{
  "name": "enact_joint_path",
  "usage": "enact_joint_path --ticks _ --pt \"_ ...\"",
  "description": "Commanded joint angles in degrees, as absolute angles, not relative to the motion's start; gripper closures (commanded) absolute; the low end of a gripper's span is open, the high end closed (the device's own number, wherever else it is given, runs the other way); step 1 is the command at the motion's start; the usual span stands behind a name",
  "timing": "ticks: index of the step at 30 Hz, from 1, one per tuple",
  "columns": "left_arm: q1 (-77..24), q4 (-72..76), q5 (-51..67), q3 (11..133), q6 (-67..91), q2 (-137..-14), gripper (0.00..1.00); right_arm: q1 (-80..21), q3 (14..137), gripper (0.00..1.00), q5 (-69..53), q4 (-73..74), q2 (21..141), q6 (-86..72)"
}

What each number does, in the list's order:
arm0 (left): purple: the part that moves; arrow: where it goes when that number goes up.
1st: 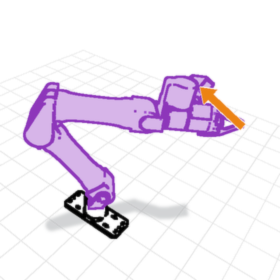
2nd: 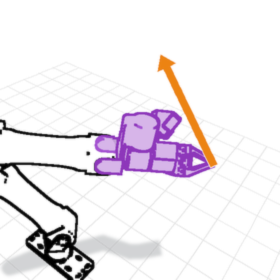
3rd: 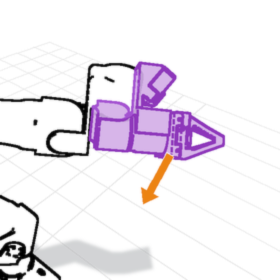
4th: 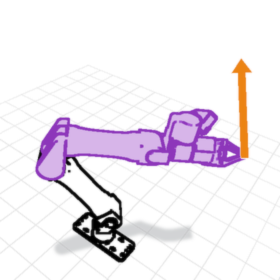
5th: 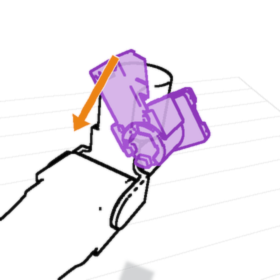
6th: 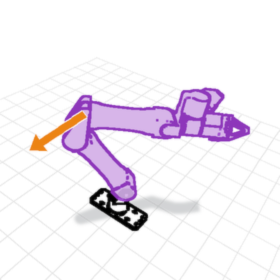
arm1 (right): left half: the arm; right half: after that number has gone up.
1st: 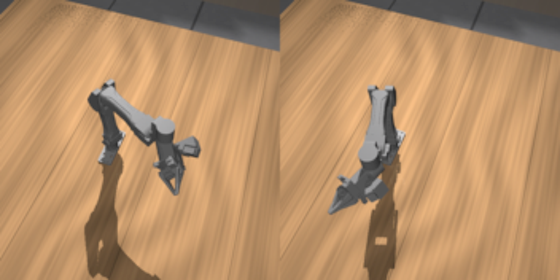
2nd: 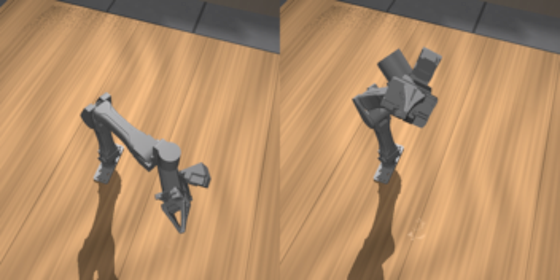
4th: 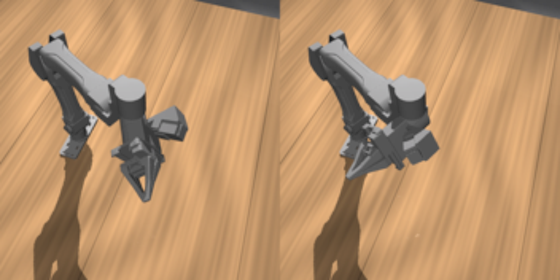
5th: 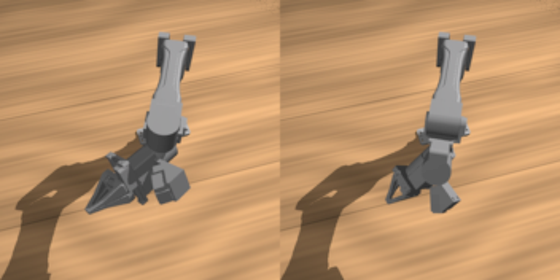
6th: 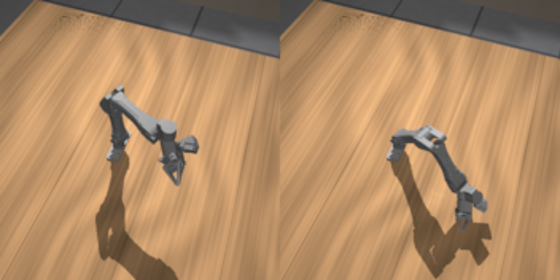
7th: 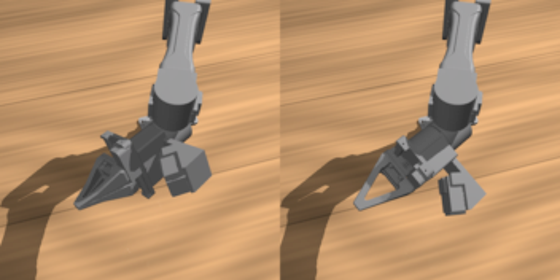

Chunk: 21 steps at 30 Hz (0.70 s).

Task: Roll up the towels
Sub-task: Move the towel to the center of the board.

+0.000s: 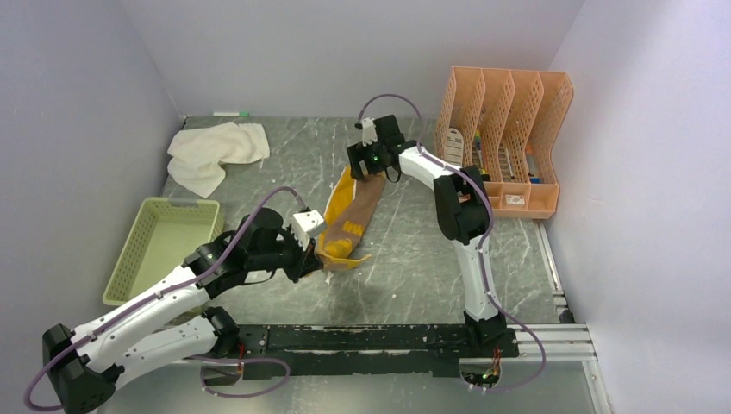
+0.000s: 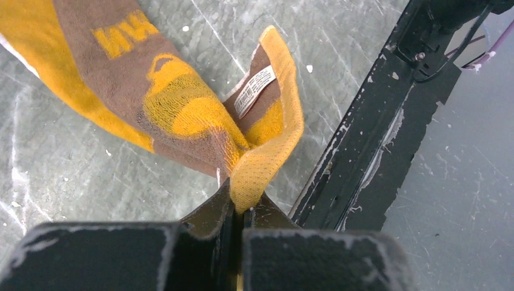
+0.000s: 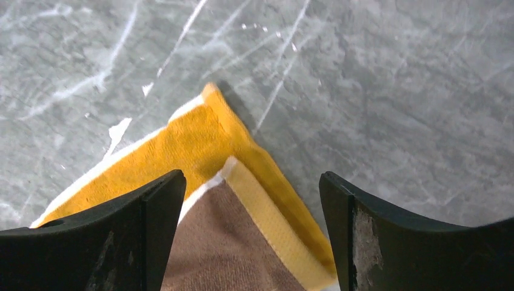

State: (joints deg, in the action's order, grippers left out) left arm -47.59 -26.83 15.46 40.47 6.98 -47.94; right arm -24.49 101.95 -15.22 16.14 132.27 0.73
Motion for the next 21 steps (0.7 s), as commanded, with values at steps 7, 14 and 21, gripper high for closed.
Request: enact_joint_path --ticks 7,14,21 --pt "-48.4 -24.7 18.6 41.2 6.1 -47.8 0.93 -27.9 109.9 0.21 -11.3 16.1 138.4 6.8" --pt "-48.5 -24.8 18.3 41.4 6.2 -48.2 0.93 -32.1 109.1 0.21 -4.0 15.0 138.9 9.3" --pt "-48.7 -25.0 17.9 41.6 6.6 -48.2 0.93 -34.0 110.2 0.51 -0.9 17.1 140.7 10.3"
